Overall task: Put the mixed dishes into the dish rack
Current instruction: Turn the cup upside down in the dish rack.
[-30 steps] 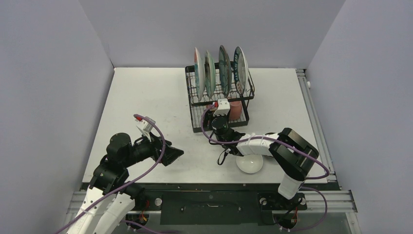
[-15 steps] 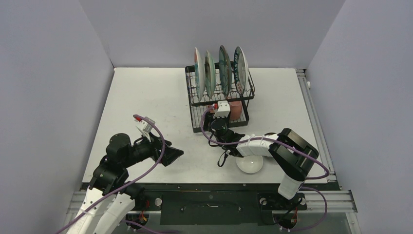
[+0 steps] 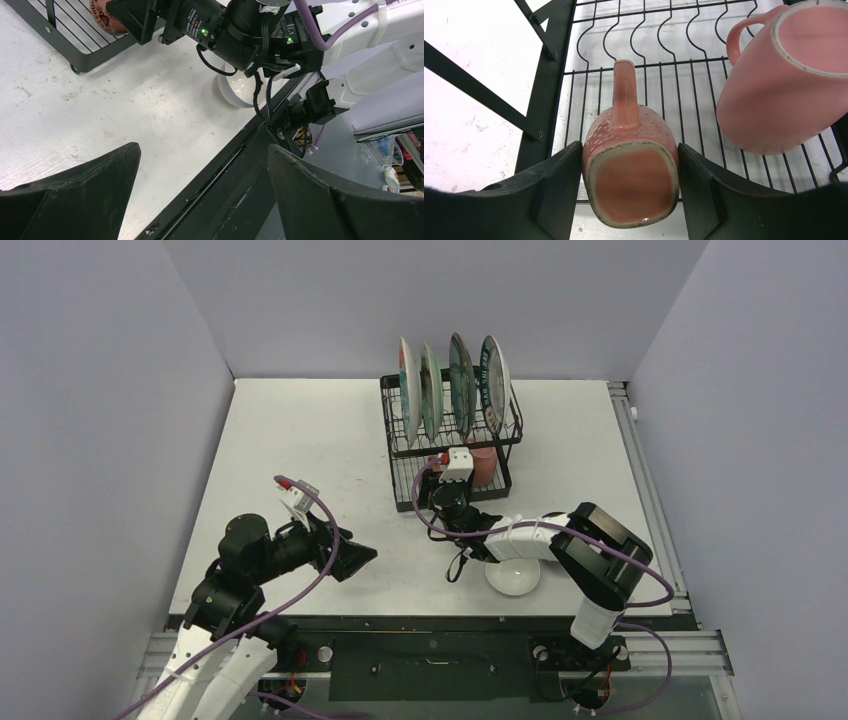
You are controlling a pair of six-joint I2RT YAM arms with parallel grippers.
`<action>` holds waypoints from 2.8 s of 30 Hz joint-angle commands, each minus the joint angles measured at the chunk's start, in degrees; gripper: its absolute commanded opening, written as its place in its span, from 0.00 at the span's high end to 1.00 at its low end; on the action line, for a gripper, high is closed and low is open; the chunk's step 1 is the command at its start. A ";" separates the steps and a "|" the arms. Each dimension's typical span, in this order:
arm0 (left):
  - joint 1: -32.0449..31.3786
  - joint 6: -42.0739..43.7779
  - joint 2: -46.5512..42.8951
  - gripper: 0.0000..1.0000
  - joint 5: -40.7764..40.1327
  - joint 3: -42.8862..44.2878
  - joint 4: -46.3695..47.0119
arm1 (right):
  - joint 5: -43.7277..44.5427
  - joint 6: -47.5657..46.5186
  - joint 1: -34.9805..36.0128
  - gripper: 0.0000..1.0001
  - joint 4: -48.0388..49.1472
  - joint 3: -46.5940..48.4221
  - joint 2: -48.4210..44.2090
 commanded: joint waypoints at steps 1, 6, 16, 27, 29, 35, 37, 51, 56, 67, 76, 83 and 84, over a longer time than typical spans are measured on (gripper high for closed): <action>-0.03 0.76 -0.41 0.04 0.79 -0.06 2.70 | 0.34 1.20 0.74 0.47 -1.67 1.06 0.76; -0.05 0.71 -0.49 0.04 0.68 -0.04 2.78 | 0.12 1.23 0.69 0.46 -1.84 1.58 0.74; -0.03 0.71 -0.51 0.04 0.66 -0.05 2.71 | -0.25 2.01 0.71 0.45 -2.96 3.28 2.19; -0.03 0.71 -0.58 0.04 0.57 -0.04 2.73 | 0.34 2.30 0.74 0.41 -6.00 6.74 3.95; -0.03 0.71 -0.69 0.04 0.57 -0.04 2.74 | 0.40 2.44 0.72 0.41 -6.52 7.33 4.28; -0.03 0.71 -0.75 0.04 0.58 -0.06 2.71 | 0.72 3.03 0.65 0.38 -8.58 8.55 5.04; -0.03 0.71 -0.81 0.04 0.59 -0.08 2.71 | 0.85 3.29 0.61 0.37 -8.77 8.49 5.08; -0.03 0.71 -0.78 0.04 0.70 -0.13 2.78 | 1.68 3.70 0.65 0.33 -8.22 7.15 3.58; -0.03 0.71 -0.84 0.04 0.66 -0.13 2.83 | 2.09 3.72 0.61 0.33 -8.06 6.41 1.89; 0.01 0.73 -0.99 0.04 0.50 -0.13 2.81 | 1.12 2.94 0.72 0.33 -9.15 3.67 -4.30; 0.06 0.62 -0.95 0.04 -0.01 -0.06 2.61 | -0.63 1.37 1.35 0.34 -13.31 1.94 -10.63; 0.15 0.62 -0.93 0.04 -0.88 0.07 2.17 | -3.67 0.50 1.76 0.35 -15.42 -1.62 -17.31; 0.15 0.57 -0.87 0.04 -0.98 0.12 2.17 | -4.44 0.49 1.78 0.35 -15.95 -2.07 -18.79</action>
